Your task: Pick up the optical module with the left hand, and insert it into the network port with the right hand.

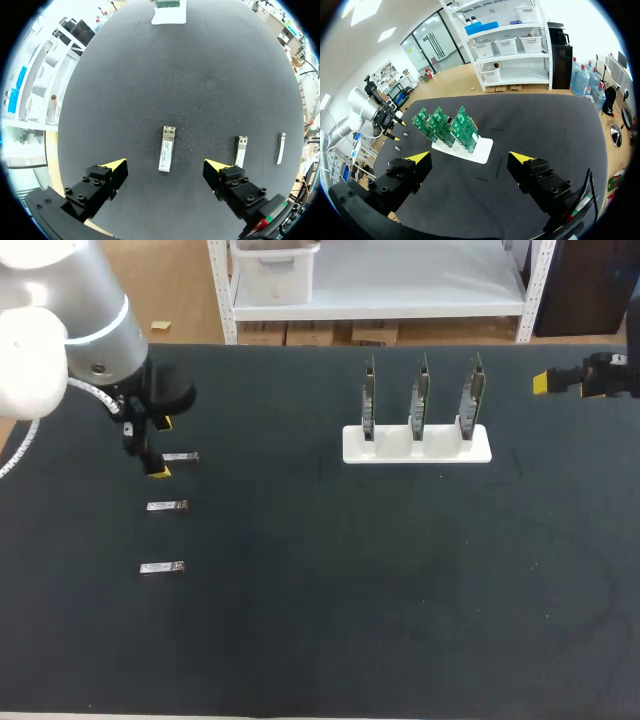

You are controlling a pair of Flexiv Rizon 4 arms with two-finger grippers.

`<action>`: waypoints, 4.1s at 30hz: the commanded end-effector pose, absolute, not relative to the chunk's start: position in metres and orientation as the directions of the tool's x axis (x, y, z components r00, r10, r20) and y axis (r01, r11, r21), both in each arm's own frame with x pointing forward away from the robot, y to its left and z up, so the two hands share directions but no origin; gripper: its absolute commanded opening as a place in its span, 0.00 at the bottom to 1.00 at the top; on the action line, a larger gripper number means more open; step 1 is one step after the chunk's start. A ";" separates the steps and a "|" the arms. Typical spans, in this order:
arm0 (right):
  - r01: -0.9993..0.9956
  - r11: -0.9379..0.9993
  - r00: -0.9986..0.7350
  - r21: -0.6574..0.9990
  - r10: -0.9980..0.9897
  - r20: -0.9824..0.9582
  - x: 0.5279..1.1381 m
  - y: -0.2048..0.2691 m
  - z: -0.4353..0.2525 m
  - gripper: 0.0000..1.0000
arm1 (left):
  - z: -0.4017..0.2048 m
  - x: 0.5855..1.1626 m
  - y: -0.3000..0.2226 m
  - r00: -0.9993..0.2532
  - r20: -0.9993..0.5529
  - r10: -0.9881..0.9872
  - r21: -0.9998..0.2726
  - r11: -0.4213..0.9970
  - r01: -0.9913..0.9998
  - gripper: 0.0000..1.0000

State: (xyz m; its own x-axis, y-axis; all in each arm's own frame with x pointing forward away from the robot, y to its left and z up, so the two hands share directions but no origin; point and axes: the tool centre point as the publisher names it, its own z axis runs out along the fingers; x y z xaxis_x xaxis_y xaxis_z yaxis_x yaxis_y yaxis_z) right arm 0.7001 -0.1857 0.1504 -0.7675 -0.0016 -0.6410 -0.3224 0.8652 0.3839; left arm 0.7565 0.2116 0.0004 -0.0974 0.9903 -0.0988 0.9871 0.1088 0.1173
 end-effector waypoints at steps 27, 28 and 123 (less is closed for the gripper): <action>-0.320 0.867 -0.767 0.382 0.000 -0.642 0.700 -0.185 0.150 1.00 | -0.023 0.751 0.211 -0.095 -0.048 0.994 0.072 0.099 0.993 0.49; -0.320 0.867 -0.767 0.382 0.000 -0.642 0.700 -0.185 0.150 1.00 | -0.023 0.751 0.211 -0.095 -0.049 0.994 0.073 0.099 0.992 0.27; -0.320 0.867 -0.767 0.382 0.000 -0.642 0.700 -0.185 0.150 1.00 | 0.229 0.786 -0.049 -0.033 -0.978 0.205 -0.014 0.089 0.996 0.00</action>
State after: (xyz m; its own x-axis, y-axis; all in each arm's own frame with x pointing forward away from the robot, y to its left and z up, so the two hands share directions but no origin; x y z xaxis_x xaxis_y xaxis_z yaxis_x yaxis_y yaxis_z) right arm 0.7001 -0.1856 0.1504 -0.7674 -0.0016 -0.6411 -0.3225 0.8652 0.3840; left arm 0.7753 -0.0380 0.2332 -0.0367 0.2137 -0.9762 0.9915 0.1299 -0.0088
